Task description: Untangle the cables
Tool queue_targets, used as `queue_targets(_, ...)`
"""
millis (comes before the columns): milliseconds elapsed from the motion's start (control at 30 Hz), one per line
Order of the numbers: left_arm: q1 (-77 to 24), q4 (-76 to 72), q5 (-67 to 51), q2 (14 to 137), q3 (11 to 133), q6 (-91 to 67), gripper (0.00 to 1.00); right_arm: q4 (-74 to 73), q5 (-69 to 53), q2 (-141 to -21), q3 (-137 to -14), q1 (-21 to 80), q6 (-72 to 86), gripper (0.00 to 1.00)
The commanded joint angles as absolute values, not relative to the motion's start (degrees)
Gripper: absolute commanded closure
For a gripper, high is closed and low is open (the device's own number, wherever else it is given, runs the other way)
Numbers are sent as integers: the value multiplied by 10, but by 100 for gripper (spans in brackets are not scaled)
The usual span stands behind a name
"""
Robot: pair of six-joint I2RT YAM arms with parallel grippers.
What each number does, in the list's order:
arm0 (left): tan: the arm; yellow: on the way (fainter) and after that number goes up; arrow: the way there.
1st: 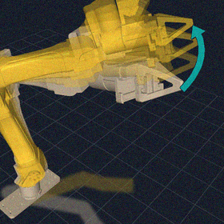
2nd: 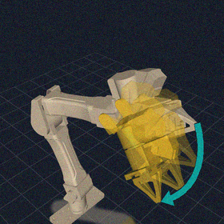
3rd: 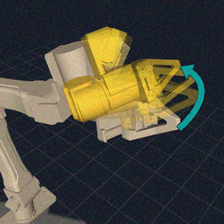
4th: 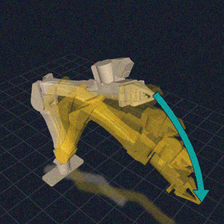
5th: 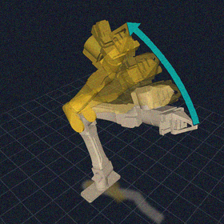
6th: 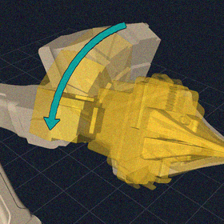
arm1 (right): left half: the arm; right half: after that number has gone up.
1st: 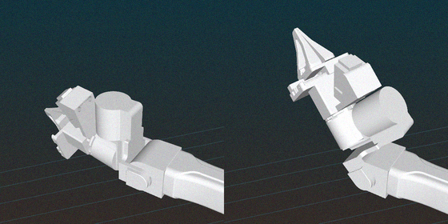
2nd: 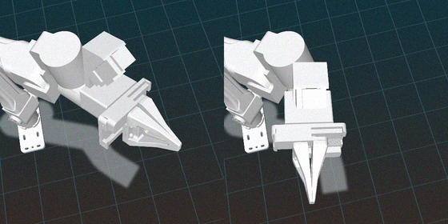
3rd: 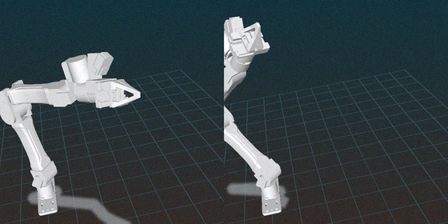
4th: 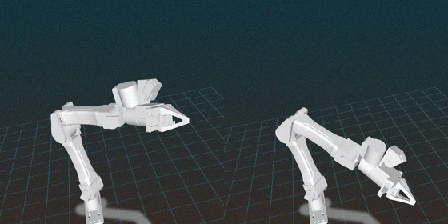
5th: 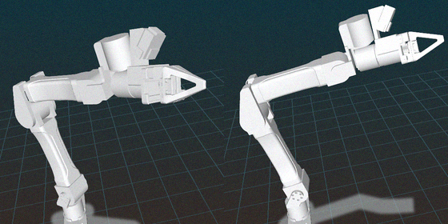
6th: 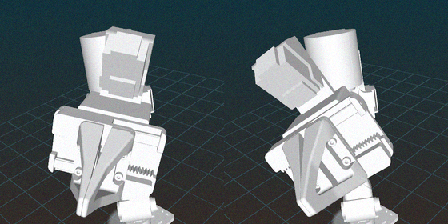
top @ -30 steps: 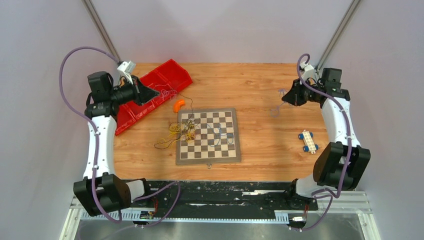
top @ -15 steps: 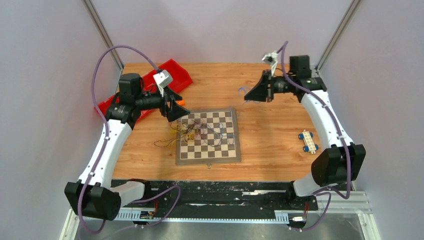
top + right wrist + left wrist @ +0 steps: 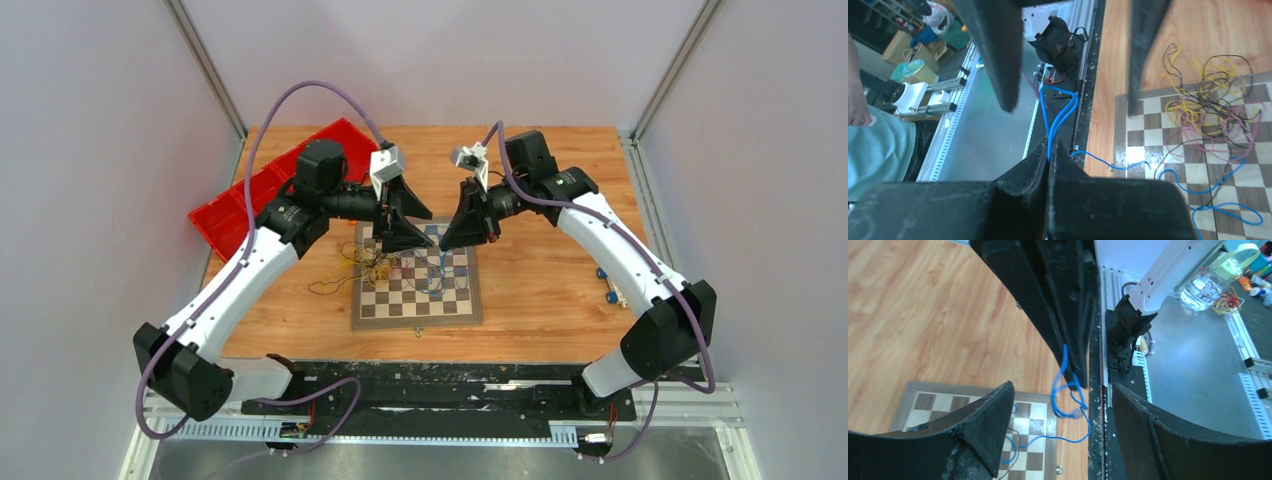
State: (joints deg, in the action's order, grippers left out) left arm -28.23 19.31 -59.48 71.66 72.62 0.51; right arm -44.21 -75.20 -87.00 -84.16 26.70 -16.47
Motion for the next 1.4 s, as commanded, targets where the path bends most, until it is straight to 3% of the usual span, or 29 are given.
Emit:
queue_targets(0, -308, 135, -596, 739, 723, -57, 24, -463, -751, -865, -843, 292, -222, 100)
queue_targets(67, -315, 145, -587, 748, 724, -57, 33, -466, -749, -866, -847, 292, -224, 100)
queue_targets(133, -315, 156, -578, 754, 724, -61, 53, -467, -745, -863, -848, 292, -226, 99)
queue_targets(167, -315, 163, -583, 754, 726, -56, 73, -468, -741, -862, -847, 292, -229, 97)
queue_targets(233, -314, 176, -600, 751, 726, -58, 96, -470, -727, -858, -843, 291, -232, 94)
queue_targets(267, -314, 180, -607, 746, 724, -60, 100, -469, -720, -856, -840, 288, -233, 94)
queue_targets(333, -310, 188, -619, 737, 723, -65, 100, -468, -698, -855, -837, 279, -232, 89)
queue_targets(367, -307, 189, -621, 735, 722, -72, 100, -468, -684, -857, -836, 272, -229, 82)
queue_targets(500, -253, 166, -605, 725, 724, -109, 100, -465, -663, -860, -830, 238, -195, 26)
queue_targets(600, -186, 154, -541, 738, 756, -114, 100, -458, -642, -854, -823, 199, -174, 9)
queue_targets(700, -135, 156, -448, 774, 809, -103, 100, -440, -605, -853, -814, 151, -145, 6)
queue_targets(833, -110, 154, -232, 844, 890, -77, 100, -413, -594, -847, -793, 98, -112, 5)
queue_targets(1000, -95, 140, -33, 959, 996, -75, 100, -409, -586, -824, -765, 84, -118, 4)
queue_targets(1367, -17, 31, -56, 1200, 1162, -191, 100, -410, -571, -805, -724, 69, -133, 3)
